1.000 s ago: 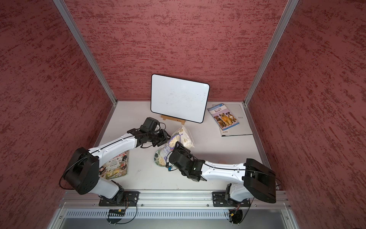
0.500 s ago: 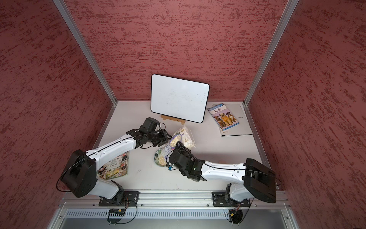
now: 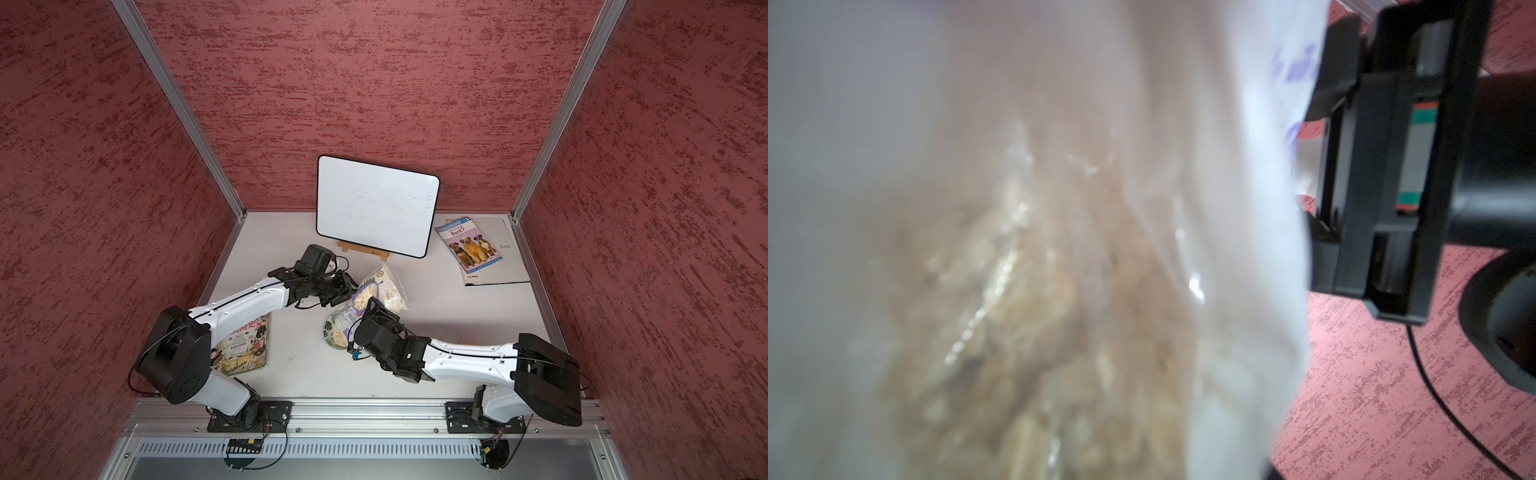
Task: Pour the oats into the breakfast bowl
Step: Pour the oats into the bowl.
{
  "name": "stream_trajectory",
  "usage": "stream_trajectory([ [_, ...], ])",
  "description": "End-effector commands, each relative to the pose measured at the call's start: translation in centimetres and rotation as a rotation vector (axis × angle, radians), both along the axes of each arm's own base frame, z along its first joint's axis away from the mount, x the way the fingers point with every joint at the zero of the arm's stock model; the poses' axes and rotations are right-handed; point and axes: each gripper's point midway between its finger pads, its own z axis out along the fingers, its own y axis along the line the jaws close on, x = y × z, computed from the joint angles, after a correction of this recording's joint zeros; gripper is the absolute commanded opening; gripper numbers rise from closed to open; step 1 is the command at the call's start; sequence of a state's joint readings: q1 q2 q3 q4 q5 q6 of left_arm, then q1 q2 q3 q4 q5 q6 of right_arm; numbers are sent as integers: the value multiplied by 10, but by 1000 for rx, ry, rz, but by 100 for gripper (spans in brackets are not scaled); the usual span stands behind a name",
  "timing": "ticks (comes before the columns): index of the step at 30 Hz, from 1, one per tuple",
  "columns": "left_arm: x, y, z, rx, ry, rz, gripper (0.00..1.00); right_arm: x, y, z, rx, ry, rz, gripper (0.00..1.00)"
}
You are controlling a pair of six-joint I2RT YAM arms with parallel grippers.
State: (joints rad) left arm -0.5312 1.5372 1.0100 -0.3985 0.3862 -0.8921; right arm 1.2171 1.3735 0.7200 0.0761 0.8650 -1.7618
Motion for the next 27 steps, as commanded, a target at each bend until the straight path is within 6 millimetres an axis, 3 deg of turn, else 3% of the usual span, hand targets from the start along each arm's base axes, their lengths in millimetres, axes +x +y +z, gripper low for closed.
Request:
stream_trajectory([
  [1,-7,-21,18,-76,-19,-79,45,3,17,68,281,-102,-6,0],
  [5,-18,-34,32,-123,-35,-112,45,5,25,68,299,-96,1,0],
  [14,-37,-46,34,-172,-21,-128,45,11,31,62,295,-91,-11,0],
  [27,-20,-23,16,-94,-9,-85,45,5,14,72,286,-115,-29,0],
])
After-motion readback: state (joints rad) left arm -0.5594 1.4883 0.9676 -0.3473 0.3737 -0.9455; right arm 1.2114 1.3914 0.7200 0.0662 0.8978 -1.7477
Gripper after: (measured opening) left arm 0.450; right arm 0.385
